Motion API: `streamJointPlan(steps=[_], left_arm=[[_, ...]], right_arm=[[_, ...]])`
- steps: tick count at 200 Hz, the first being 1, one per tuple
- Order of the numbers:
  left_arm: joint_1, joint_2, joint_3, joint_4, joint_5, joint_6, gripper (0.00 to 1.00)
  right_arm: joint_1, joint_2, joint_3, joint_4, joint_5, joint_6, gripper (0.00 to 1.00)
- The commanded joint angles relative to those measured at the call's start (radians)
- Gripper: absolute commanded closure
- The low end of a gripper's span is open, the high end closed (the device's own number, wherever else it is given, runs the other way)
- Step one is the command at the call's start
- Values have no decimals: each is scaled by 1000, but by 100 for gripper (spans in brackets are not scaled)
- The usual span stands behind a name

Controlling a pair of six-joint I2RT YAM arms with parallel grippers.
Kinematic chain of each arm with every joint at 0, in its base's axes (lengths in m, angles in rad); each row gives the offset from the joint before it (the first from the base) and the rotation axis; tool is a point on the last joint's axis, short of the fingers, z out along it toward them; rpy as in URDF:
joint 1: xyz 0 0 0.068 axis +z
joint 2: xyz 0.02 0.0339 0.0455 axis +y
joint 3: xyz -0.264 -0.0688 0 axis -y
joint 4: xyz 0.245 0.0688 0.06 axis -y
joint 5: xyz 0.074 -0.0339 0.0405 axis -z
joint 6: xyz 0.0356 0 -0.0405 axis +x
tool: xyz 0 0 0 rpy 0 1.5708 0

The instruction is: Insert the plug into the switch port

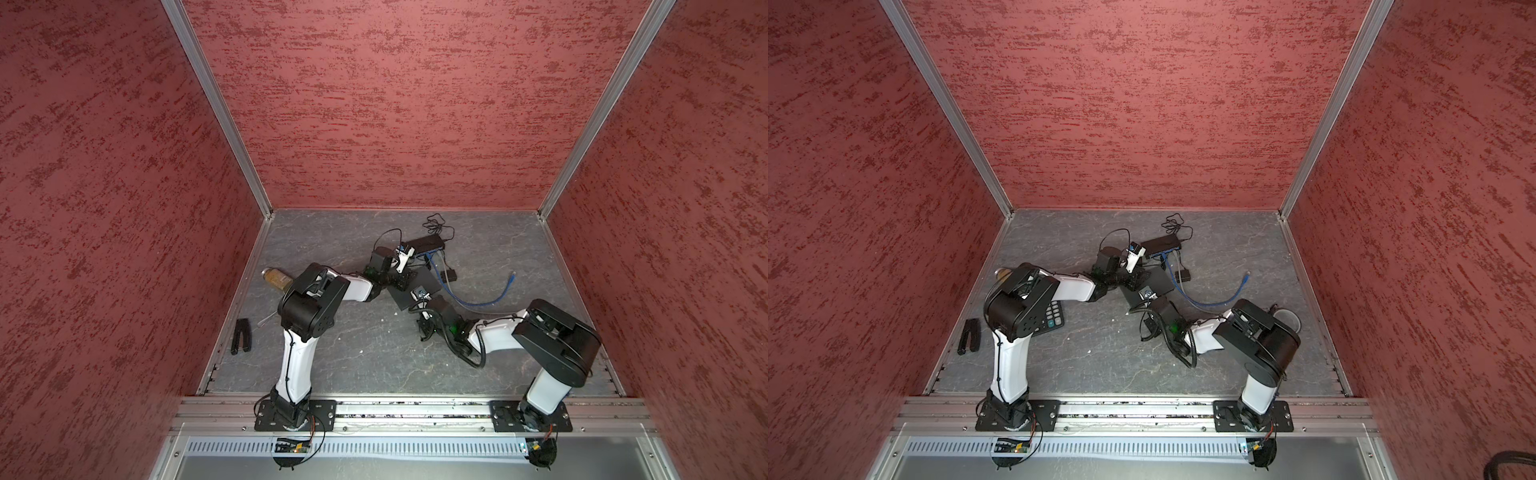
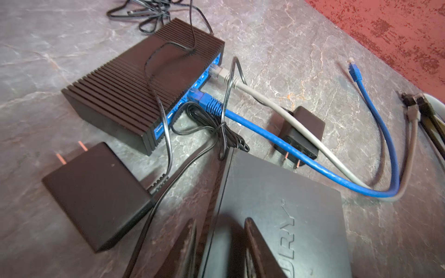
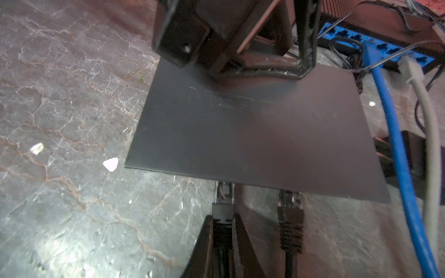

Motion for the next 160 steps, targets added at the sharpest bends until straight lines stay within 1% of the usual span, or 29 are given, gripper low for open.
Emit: streamJointPlan(steps=[1,45,74,108,135,160], left_arm=[[-121,48,-58,-171,222,-52,66],[-120,47,-75,-156,225,-57,66],[-112,48,-79,-148,230,-65,66],[-84,35,-79,-138,248,-85,66],[-71,7,-51,-168,258,-88,66],[-66,-14,-19,-189,262,-90,65]], right_arm=[[-16,11,116,296,87,51,92],[-17,10,124,267,123,147,90],[-16,14,103,277,127,137,90],[-17,30,11,377,90,105,88],[-16,42,-58,450,67,108,83],[-16,34,-87,459,51,93,77]])
